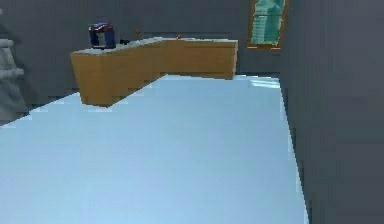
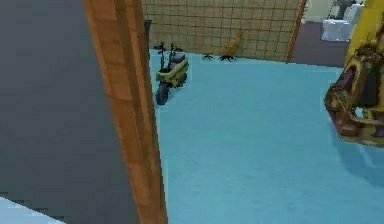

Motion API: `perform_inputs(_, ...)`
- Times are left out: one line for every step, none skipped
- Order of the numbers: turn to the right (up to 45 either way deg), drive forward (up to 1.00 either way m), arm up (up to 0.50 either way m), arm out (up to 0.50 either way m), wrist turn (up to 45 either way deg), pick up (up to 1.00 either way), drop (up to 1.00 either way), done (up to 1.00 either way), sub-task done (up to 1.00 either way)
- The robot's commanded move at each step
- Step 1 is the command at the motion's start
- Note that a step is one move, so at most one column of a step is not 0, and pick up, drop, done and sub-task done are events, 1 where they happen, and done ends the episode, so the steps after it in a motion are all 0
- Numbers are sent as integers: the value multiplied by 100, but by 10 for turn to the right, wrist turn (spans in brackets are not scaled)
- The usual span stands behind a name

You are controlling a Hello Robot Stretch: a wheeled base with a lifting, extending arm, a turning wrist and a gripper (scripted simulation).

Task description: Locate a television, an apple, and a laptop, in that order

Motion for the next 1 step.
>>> perform_inputs(-60,0,0,0,0,0,0,0,0)
